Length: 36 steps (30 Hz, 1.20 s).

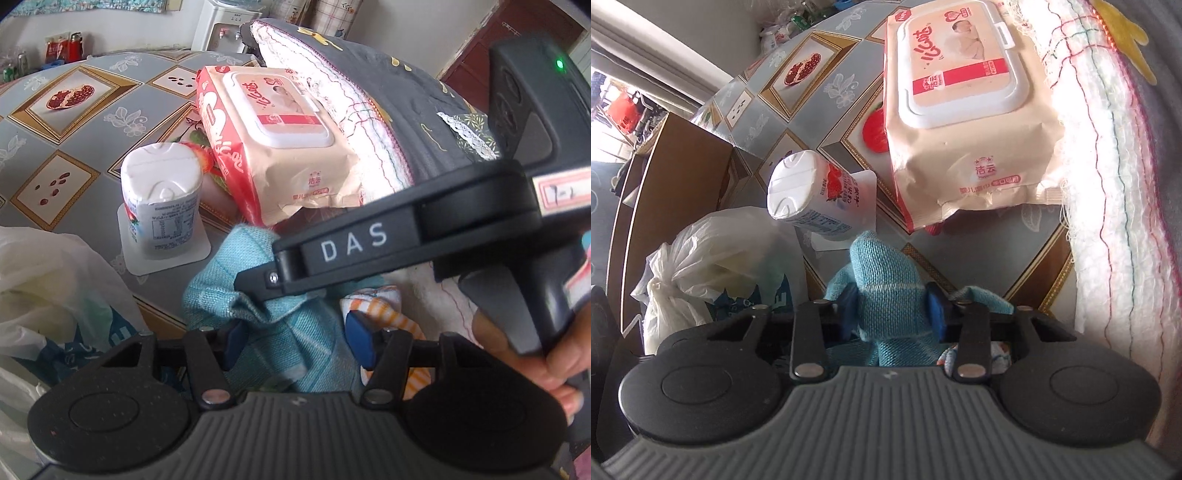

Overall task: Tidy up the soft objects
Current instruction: 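Grasp the teal towel with the right gripper and lift it, then carry the teal towel into the cardboard box and open the right gripper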

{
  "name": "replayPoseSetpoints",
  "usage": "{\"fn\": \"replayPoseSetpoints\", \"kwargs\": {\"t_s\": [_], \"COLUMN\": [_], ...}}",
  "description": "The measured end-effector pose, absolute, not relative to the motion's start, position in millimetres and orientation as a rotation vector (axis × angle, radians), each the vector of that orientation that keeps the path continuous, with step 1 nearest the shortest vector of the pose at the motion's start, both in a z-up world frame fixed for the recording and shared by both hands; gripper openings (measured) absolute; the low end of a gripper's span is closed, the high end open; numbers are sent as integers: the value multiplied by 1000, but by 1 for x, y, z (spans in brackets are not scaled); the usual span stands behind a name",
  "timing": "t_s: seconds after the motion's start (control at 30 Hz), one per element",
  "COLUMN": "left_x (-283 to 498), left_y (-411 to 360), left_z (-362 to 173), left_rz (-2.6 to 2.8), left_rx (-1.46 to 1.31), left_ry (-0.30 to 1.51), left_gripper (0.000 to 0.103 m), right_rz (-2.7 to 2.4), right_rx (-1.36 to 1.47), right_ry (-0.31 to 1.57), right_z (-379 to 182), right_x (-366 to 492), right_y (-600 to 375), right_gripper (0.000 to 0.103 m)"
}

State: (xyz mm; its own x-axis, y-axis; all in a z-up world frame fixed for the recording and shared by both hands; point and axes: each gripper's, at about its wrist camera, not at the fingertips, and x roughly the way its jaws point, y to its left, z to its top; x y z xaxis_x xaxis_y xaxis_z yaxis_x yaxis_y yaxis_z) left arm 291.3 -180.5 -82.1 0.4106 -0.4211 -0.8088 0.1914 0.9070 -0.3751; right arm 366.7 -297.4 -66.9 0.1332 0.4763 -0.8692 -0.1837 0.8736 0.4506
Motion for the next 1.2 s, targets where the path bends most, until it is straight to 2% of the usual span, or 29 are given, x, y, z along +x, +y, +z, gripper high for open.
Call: {"fn": "replayPoseSetpoints", "kwargs": {"t_s": [0.03,0.1,0.27,0.77,1.0,1.2], "left_x": [292,292,285,217,179,144], "left_y": [-181,-180,-172,-153,-119,-59], "left_z": [-81,-79,-59,59,97,120], "left_rz": [-385,-378,-391,-384,-288,-175], "left_rx": [-243,-241,-259,-217,-173,-182], "left_ry": [1082,1068,1004,631,565,521], "left_gripper": [56,48,39,35,33,32], "right_rz": [491,498,517,620,707,848], "right_rx": [284,339,412,346,349,344], "right_ry": [1356,1348,1287,915,853,855], "right_z": [-67,-66,-43,108,149,169], "right_x": [367,366,357,289,255,239], "right_y": [-300,-308,-320,-310,-263,-189], "right_gripper": [31,28,26,26,26,26]}}
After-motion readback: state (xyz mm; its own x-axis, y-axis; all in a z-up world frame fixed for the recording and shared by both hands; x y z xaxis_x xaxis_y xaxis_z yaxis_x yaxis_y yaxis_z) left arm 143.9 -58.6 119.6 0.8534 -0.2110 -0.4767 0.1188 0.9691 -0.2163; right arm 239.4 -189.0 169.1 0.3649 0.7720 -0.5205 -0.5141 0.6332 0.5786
